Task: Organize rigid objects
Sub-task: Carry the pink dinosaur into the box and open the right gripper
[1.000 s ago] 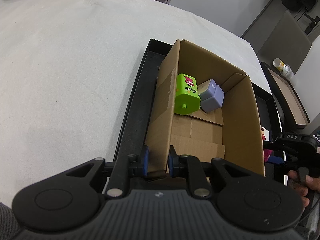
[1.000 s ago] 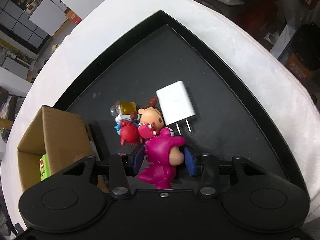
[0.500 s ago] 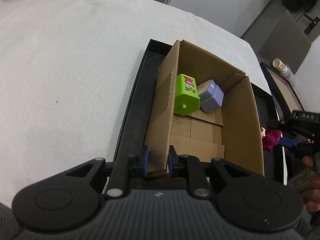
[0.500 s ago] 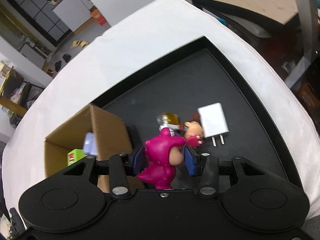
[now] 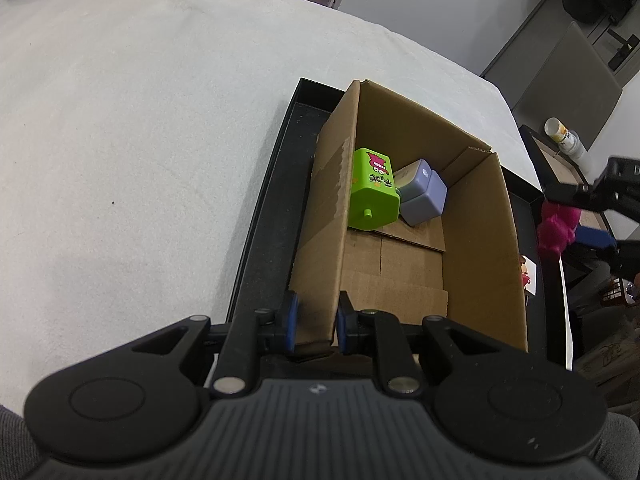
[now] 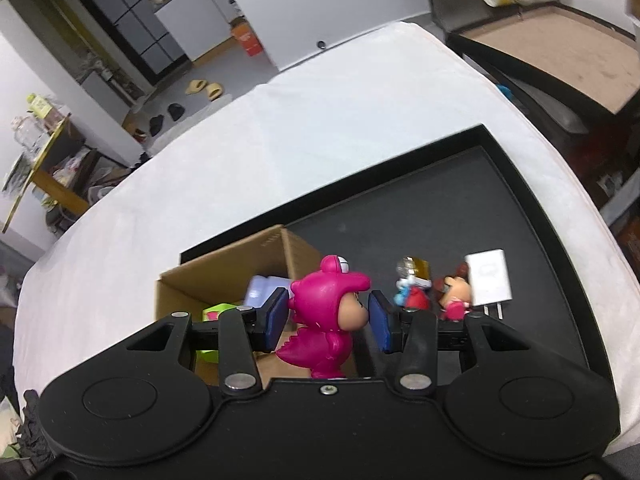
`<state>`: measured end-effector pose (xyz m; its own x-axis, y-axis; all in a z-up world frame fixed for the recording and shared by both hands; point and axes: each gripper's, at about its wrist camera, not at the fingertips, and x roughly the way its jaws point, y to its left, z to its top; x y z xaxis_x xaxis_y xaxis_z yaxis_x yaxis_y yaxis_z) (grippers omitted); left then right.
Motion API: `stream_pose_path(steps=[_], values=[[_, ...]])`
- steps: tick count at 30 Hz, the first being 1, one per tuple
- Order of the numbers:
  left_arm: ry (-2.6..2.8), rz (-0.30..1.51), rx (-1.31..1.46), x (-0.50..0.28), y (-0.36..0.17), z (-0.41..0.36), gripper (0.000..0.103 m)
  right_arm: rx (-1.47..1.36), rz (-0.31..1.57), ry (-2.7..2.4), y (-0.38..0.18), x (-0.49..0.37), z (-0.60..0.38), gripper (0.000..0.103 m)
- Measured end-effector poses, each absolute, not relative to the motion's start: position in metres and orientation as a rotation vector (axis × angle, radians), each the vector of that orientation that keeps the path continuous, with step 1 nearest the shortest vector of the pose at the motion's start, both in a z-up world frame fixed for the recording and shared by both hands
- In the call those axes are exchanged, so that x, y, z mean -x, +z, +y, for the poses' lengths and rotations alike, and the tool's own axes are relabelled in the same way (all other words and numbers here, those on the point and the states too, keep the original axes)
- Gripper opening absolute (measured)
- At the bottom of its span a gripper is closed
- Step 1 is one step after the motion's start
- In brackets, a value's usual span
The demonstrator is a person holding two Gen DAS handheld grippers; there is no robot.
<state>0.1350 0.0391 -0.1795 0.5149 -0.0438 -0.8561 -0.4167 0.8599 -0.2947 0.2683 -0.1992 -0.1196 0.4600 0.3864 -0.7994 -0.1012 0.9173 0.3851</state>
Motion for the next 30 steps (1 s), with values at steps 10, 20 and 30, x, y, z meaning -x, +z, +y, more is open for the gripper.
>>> stream_pose_path(steps=[10, 20, 30], values=[[0.235, 1.015, 0.511, -0.135, -0.180, 0.039, 0.018, -0.275, 1.049, 0.364, -0.112, -0.263, -0.168, 0.043], [0.232, 1.015, 0.517, -0.135, -0.179, 0.039, 0.018, -0.271, 1.067, 0.400, -0.118, -0.259, -0.147, 0.049], [0.231, 1.013, 0.517, -0.135, -0.179, 0.039, 0.018, -0.294, 1.068, 0.406, -0.113, -0.253, -0.160, 0.049]])
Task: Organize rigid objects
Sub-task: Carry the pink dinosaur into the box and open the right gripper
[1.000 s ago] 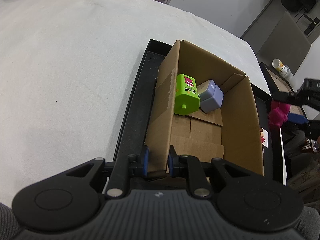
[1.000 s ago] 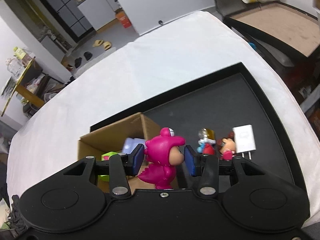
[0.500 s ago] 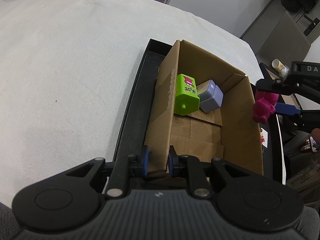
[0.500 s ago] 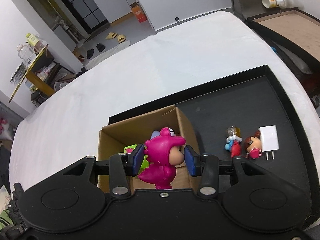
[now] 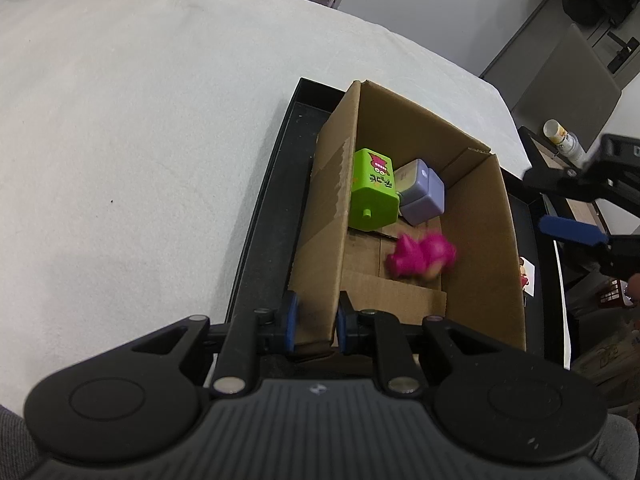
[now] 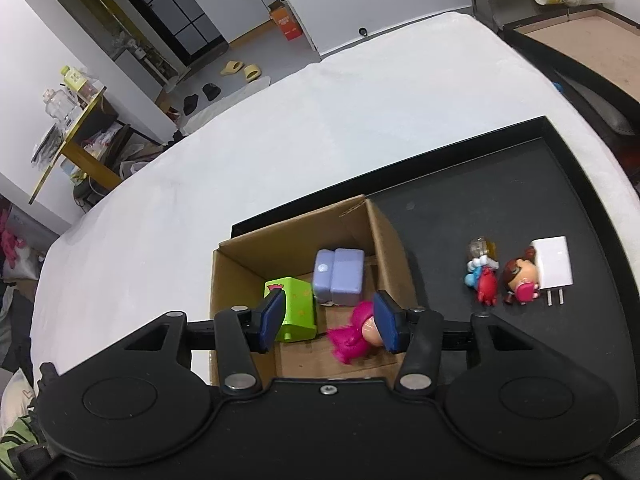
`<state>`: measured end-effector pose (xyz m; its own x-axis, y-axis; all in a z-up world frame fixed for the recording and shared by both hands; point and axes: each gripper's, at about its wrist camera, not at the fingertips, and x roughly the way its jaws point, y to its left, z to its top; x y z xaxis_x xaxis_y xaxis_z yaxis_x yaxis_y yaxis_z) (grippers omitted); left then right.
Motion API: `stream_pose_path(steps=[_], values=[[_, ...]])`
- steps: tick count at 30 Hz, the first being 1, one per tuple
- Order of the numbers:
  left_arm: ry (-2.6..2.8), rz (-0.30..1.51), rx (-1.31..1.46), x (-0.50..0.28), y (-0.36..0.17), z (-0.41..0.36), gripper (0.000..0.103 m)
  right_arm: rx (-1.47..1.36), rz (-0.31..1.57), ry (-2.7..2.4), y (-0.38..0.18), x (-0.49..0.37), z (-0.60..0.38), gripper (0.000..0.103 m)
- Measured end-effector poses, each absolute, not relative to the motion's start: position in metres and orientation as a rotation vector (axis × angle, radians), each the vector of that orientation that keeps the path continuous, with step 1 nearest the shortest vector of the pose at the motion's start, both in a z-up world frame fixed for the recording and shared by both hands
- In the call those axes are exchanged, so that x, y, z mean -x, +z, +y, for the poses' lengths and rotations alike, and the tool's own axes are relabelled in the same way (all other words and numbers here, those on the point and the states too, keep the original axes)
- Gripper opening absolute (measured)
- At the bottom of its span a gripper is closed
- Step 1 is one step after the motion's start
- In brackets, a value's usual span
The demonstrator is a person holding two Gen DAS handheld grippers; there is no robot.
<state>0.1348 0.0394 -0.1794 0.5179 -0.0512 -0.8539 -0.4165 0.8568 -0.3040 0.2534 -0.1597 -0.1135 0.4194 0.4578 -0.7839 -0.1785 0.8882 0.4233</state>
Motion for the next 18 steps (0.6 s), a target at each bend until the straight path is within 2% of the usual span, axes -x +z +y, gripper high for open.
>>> stream_pose_path(steps=[18], values=[[0.231, 1.014, 0.515, -0.134, -0.180, 0.040, 0.018, -0.324, 1.074, 0.290, -0.121, -0.261, -0.222, 0.050]])
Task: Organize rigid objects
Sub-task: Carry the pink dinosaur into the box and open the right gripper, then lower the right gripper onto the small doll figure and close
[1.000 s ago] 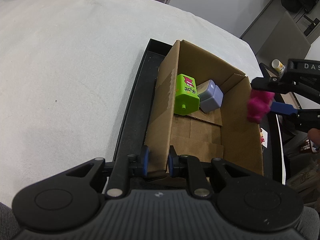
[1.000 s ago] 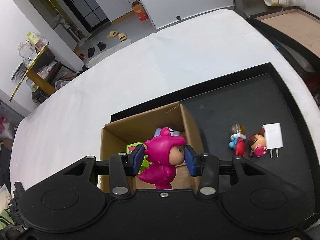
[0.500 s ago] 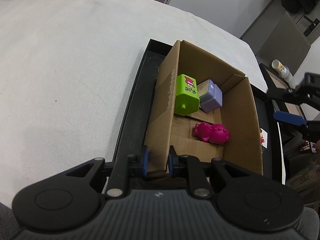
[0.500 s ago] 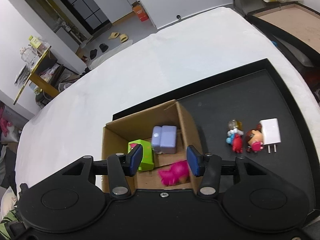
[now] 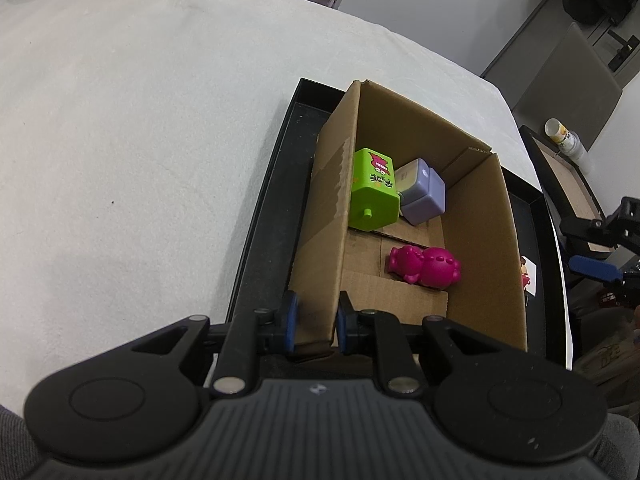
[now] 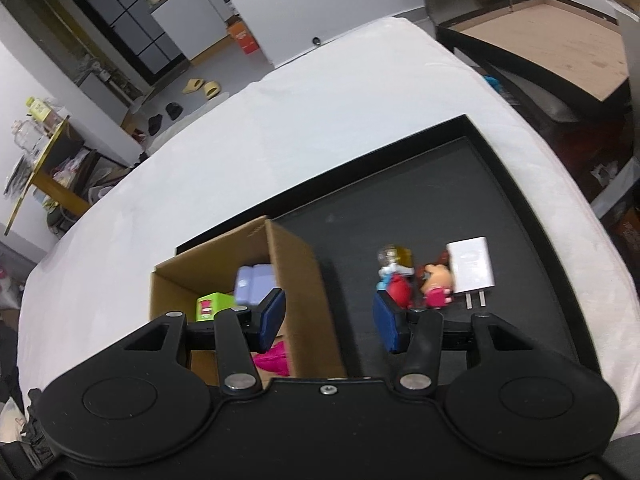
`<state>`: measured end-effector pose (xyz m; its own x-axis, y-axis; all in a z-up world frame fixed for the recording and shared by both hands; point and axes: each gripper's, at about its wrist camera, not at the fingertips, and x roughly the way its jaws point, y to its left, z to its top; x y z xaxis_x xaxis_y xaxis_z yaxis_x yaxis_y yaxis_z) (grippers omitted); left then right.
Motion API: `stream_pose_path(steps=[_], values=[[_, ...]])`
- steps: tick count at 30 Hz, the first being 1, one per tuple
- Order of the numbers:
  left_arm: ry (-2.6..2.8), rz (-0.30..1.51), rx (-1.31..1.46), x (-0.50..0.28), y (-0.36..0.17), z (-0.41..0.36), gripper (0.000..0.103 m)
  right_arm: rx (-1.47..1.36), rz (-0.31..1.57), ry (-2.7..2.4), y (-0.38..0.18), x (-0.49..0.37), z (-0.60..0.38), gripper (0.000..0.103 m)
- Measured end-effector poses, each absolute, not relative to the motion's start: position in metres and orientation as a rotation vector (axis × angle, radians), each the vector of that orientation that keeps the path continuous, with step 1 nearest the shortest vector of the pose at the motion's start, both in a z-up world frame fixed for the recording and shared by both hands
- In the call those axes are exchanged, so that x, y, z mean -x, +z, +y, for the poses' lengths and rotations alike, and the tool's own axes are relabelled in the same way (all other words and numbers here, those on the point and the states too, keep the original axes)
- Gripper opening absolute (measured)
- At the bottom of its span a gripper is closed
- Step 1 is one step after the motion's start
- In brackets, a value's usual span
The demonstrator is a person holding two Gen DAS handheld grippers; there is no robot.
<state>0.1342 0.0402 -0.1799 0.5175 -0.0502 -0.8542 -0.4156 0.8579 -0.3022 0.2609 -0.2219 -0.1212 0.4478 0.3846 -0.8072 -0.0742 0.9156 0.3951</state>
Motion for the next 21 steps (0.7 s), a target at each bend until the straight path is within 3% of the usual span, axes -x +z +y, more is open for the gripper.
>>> stream_pose_path(steps=[9, 13, 21], values=[[0.232, 1.015, 0.513, -0.134, -0.181, 0.041, 0.018, -0.313, 1.084, 0.232, -0.134, -0.268, -0.246, 0.054], [0.231, 1.015, 0.513, -0.134, -0.181, 0.041, 0.018, -0.288, 1.086, 0.211, -0.139, -0.272, -0.253, 0.060], [0.232, 1.015, 0.514, -0.134, -0.181, 0.041, 0.018, -0.254, 1.097, 0.186, -0.146, -0.282, -0.264, 0.061]])
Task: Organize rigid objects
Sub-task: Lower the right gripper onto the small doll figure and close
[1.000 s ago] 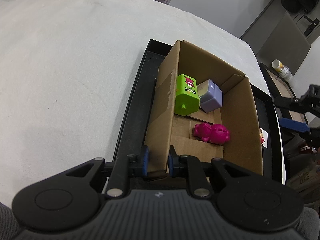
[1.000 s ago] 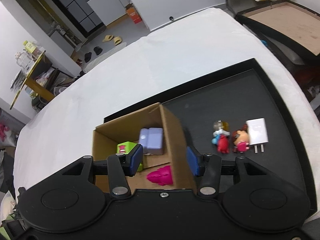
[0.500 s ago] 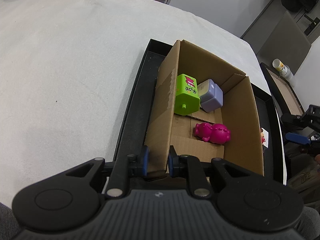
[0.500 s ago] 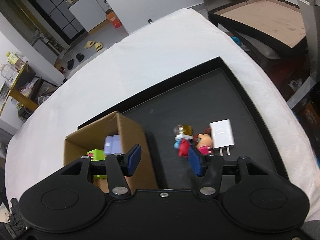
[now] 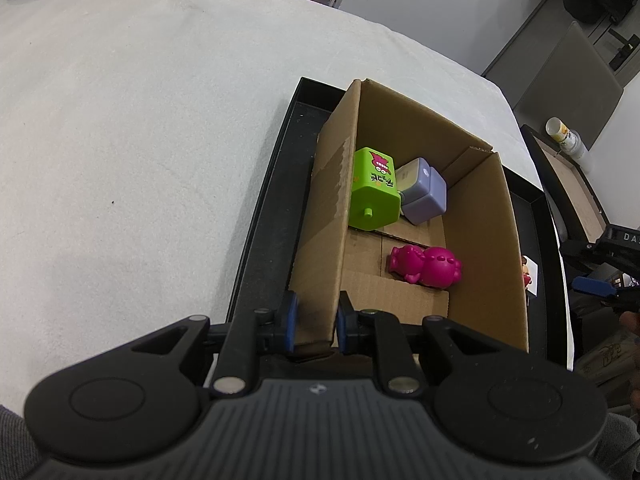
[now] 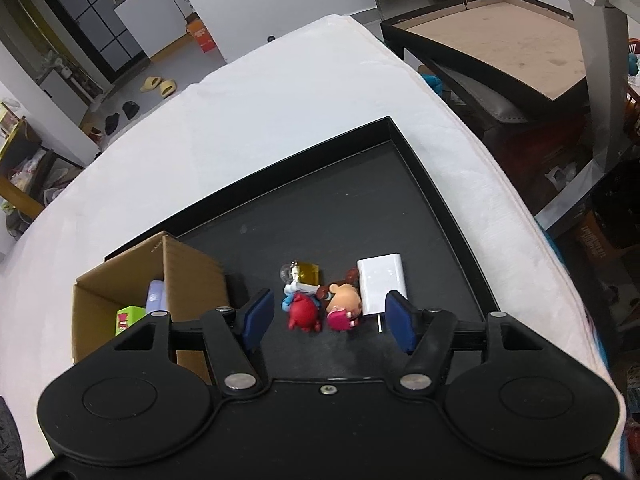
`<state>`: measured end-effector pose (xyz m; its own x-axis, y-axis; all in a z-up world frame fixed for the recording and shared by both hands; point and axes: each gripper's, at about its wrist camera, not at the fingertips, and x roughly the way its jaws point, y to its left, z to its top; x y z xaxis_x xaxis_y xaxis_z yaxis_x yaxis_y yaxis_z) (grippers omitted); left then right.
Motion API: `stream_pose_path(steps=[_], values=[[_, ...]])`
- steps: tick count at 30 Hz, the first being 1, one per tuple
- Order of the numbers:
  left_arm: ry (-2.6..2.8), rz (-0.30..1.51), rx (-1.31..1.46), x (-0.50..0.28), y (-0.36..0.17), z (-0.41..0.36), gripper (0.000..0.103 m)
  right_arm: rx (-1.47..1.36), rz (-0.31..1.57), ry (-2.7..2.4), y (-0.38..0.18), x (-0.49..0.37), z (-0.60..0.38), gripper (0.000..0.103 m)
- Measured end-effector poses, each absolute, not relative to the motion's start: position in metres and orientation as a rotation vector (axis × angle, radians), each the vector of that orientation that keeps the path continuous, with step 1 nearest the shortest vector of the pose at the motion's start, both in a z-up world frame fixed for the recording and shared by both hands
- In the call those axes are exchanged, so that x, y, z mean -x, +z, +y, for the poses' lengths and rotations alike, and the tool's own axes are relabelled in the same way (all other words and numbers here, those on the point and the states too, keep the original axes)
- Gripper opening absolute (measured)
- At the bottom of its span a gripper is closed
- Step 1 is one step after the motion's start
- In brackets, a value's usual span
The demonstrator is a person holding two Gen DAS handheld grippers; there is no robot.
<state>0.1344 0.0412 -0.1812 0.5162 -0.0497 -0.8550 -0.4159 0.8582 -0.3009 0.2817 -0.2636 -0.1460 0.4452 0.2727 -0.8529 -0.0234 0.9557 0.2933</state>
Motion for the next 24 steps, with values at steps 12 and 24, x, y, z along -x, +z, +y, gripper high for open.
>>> stream_pose_path(steps=[12, 24], values=[[0.232, 1.015, 0.514, -0.135, -0.181, 0.041, 0.018, -0.227, 1.140, 0.200, -0.166, -0.291, -0.249, 0.053], [0.232, 1.015, 0.514, -0.135, -0.181, 0.041, 0.018, -0.160, 1.186, 0.170, -0.192, -0.295, -0.237, 0.040]])
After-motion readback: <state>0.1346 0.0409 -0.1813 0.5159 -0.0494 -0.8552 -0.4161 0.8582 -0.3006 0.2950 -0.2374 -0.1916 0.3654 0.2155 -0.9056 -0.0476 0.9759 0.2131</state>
